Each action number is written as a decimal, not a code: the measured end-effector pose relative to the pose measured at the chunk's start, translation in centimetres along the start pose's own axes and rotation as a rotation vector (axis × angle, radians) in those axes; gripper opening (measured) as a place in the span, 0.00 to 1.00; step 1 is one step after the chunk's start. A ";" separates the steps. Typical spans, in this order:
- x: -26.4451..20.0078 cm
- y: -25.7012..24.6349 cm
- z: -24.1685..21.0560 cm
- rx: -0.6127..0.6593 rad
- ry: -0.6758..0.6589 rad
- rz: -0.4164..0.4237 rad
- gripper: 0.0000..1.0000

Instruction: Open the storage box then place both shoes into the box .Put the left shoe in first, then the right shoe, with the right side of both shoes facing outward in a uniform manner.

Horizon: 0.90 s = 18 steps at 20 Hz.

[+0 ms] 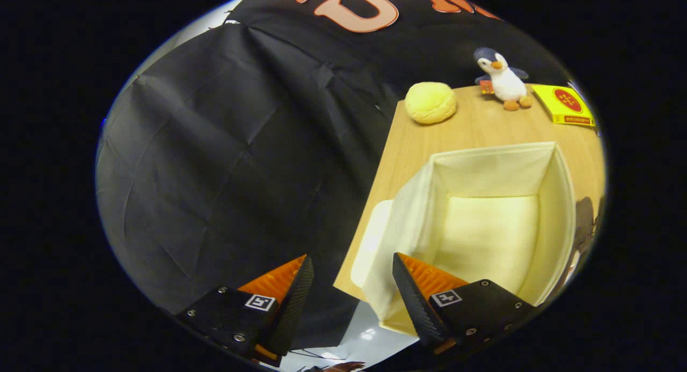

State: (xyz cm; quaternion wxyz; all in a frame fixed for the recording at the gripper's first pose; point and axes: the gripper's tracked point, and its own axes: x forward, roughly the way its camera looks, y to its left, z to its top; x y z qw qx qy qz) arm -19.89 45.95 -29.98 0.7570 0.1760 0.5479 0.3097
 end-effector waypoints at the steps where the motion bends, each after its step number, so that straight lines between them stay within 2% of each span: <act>1: -1.2 -1.6 0.3 -0.019 -0.031 -0.030 0.90; 4: -4.8 -7.7 0.6 -0.054 -0.106 -0.141 0.91; 9: -9.4 -19.0 -1.3 0.042 -0.119 -0.331 0.92; 12: -12.2 -24.5 -2.1 0.027 -0.123 -0.448 0.92; 15: -13.6 -29.0 -4.0 -0.011 -0.074 -0.516 0.90; 18: -13.7 -33.4 -5.9 -0.037 -0.022 -0.564 0.81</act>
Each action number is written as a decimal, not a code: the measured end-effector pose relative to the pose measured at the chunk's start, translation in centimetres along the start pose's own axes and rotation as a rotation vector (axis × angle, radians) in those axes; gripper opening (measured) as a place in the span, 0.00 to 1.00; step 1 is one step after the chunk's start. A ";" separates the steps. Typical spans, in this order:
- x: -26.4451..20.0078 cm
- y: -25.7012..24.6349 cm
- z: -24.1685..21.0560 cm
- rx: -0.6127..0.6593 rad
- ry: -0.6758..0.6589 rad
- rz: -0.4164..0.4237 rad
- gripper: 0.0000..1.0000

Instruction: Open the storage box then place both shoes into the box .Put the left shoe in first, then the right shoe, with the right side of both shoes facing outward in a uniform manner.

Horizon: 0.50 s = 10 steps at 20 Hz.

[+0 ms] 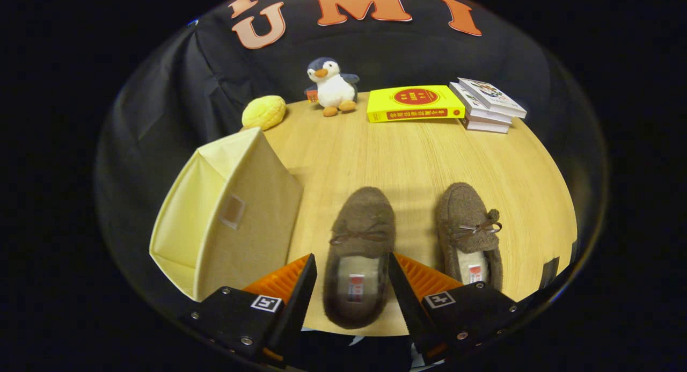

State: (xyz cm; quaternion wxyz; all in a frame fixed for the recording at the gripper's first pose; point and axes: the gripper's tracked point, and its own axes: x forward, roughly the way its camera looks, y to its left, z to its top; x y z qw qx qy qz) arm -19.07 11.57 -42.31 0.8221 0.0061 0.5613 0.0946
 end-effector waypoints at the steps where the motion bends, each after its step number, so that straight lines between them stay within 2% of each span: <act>1: 0.7 -0.8 -0.5 -0.009 0.019 -0.006 0.80; 4: 2.2 -2.3 -2.2 -0.023 0.048 -0.024 0.71; 7: 4.2 -2.8 -0.9 -0.054 -0.016 -0.041 0.60; 10: 5.9 -3.0 -1.5 -0.062 0.014 -0.064 0.36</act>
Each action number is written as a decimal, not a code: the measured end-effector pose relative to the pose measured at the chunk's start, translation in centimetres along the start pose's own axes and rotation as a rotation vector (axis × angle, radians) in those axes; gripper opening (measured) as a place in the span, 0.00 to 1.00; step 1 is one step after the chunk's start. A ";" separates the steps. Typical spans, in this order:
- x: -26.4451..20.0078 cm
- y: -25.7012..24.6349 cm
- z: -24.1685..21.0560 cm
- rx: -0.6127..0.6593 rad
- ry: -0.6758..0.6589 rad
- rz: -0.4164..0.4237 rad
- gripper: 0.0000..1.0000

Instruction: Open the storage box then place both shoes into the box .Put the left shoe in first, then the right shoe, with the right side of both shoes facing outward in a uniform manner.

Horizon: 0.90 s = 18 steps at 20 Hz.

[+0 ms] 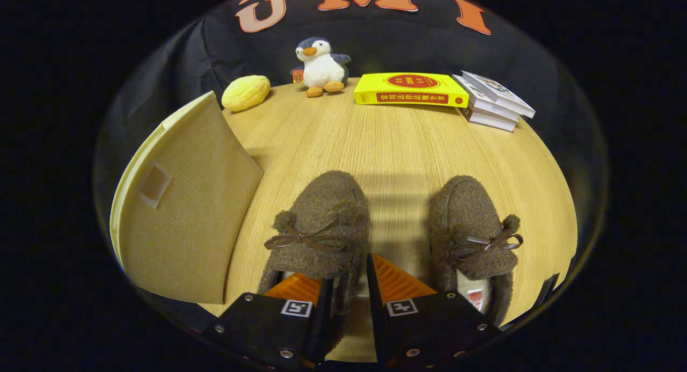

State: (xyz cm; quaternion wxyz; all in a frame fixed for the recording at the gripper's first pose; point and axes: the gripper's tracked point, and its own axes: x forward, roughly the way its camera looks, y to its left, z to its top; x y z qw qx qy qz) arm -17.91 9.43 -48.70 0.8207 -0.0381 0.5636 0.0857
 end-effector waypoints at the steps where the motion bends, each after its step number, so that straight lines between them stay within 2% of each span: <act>1: 0.3 0.2 0.0 0.026 0.003 -0.003 0.31; 2: 0.3 0.3 -0.2 0.062 0.010 -0.006 0.24; 7: -0.5 0.6 -0.2 0.205 0.049 0.038 0.06; 12: -4.8 1.1 2.2 0.293 0.011 0.021 0.04; 18: -11.6 4.9 7.9 0.305 -0.054 0.060 0.04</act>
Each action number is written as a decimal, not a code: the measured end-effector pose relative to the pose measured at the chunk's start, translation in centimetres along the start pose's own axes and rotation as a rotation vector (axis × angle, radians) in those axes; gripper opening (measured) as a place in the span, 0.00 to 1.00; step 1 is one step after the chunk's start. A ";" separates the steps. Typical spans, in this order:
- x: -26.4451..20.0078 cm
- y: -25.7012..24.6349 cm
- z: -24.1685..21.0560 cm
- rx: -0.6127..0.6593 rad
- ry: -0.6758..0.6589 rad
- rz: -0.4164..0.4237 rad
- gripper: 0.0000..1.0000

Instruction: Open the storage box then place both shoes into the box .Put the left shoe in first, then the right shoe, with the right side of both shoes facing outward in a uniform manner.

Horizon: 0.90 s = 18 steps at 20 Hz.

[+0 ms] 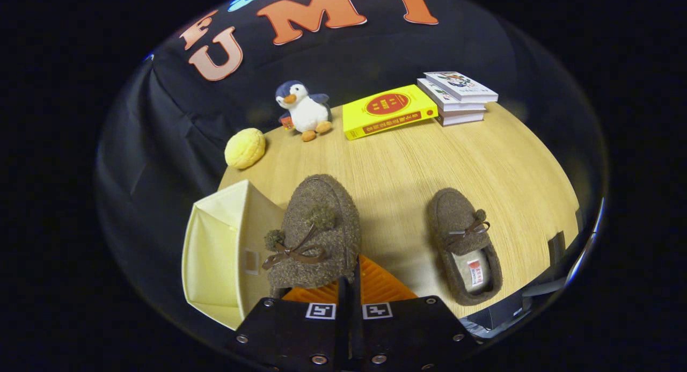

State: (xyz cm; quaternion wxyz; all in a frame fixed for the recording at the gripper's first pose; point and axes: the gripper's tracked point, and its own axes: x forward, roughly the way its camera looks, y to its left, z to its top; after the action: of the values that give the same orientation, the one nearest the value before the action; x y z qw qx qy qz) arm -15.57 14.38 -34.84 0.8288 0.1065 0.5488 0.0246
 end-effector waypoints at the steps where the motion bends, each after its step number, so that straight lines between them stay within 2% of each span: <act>1: -0.8 1.4 0.7 -0.005 -0.006 0.017 0.04; 6: -1.9 9.7 1.6 -0.066 0.002 0.125 0.04; 11: 0.6 17.3 -1.5 -0.144 0.093 0.196 0.04; 13: 2.2 19.0 -2.3 -0.168 0.117 0.192 0.04; 18: 6.4 20.3 -5.0 -0.196 0.210 0.104 0.04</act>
State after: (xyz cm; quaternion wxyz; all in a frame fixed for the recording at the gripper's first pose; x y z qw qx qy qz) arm -16.03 35.97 -38.31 0.7710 0.0503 0.6210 0.1317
